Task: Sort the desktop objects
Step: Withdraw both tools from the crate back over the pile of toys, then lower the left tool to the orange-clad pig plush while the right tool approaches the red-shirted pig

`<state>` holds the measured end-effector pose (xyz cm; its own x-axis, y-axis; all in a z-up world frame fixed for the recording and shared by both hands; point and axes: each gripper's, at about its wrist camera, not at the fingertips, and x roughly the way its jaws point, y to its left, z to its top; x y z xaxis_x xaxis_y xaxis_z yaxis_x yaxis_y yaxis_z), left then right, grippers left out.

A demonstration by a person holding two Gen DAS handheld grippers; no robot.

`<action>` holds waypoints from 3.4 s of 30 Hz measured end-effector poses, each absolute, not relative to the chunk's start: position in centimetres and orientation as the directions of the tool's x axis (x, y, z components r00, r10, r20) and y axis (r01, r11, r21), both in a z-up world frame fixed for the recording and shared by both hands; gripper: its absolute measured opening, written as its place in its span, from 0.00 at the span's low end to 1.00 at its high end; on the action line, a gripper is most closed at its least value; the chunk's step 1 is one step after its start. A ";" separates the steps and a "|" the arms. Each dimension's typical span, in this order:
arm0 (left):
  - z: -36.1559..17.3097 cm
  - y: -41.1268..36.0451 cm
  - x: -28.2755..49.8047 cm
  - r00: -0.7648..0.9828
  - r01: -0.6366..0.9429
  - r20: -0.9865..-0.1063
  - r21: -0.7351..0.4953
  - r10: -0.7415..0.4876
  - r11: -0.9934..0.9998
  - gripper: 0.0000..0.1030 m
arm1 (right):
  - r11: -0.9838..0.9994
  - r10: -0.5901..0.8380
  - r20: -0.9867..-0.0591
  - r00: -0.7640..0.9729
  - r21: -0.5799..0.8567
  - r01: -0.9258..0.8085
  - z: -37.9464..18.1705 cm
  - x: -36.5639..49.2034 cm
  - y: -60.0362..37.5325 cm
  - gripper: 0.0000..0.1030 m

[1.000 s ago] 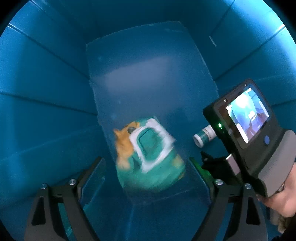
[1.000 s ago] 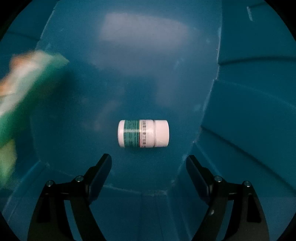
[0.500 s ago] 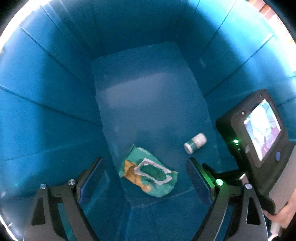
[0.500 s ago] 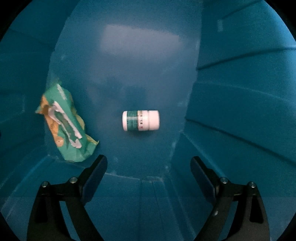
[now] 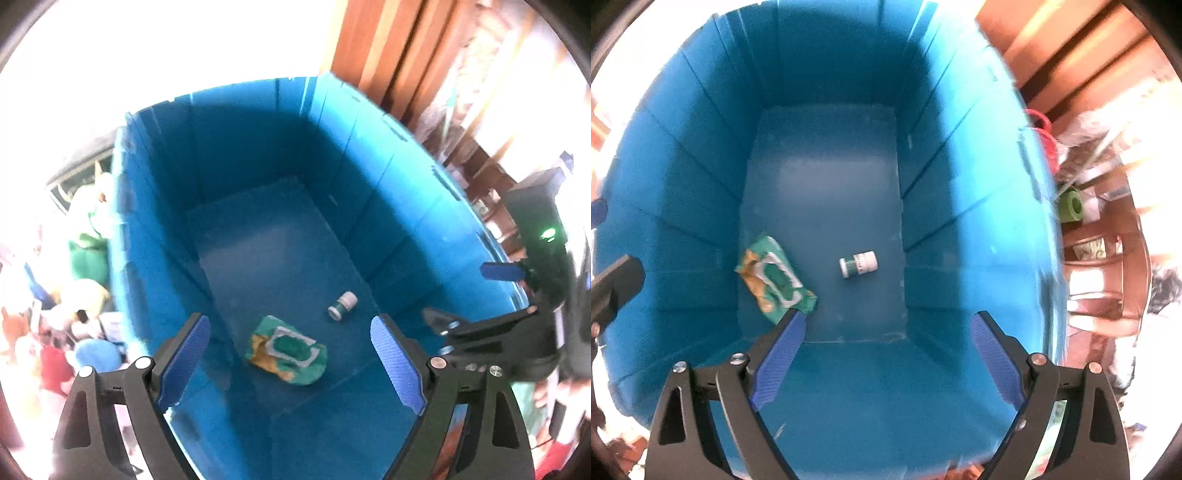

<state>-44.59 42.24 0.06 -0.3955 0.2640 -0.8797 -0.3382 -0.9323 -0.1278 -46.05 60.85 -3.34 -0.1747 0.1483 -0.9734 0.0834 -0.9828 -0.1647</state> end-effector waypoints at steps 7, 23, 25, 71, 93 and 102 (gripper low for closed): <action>2.8 36.9 -37.5 -0.567 -0.362 -0.788 -0.024 0.241 -0.932 0.87 | -0.997 0.070 -0.942 -0.327 -0.075 0.004 1.3 -38.2 58.5 0.89; 1.9 22.3 -23.2 -0.686 -0.091 -0.727 0.048 0.028 -0.995 0.87 | -0.969 -0.175 -0.847 -0.503 0.058 0.240 2.1 -25.8 48.8 0.90; 1.7 18.8 -21.3 -0.691 -0.021 -0.723 0.055 -0.025 -0.998 0.87 | -0.956 -0.230 -0.834 -0.502 0.096 0.278 1.8 -24.5 47.1 0.90; -27.1 -8.6 -20.7 -0.418 0.003 -0.908 -0.035 0.030 -0.999 0.87 | -0.957 -0.284 -0.908 -0.308 0.247 0.153 -25.3 -23.7 21.2 1.00; -31.9 -1.7 -23.3 -0.330 -0.335 -0.933 -0.027 0.145 -0.942 0.79 | -0.963 -0.196 -0.931 -0.309 0.241 -0.116 -28.2 -19.5 23.9 1.00; -26.4 -12.4 -22.7 -0.428 -0.049 -0.901 -0.047 0.063 -0.998 0.80 | -0.964 -0.248 -0.896 -0.368 0.265 0.005 -25.6 -21.9 19.2 0.96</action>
